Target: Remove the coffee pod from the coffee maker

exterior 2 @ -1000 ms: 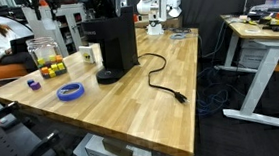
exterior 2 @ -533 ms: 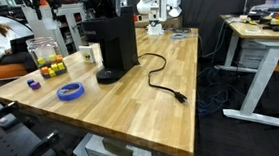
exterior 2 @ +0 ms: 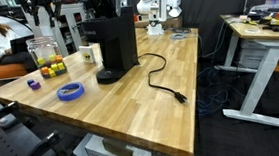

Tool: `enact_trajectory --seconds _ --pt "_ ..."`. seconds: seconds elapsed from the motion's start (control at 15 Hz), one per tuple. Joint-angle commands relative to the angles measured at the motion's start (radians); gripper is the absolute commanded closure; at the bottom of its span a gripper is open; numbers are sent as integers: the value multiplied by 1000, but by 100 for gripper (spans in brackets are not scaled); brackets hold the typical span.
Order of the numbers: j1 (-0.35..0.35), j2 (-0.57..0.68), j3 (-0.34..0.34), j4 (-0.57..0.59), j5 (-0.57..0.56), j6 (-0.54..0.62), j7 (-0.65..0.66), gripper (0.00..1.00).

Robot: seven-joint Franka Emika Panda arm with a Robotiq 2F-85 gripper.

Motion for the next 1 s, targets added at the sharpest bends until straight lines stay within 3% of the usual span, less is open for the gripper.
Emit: enact_trajectory --seconds 0.0,0.47,0.53,0.93 --pt "-10 53 19 10 69 23 -70 72" --pt "-19 91 43 -15 91 18 -108 72" --pt "-18 99 44 -2 68 5 -78 47" --pt "-18 101 46 -4 68 5 -78 47"
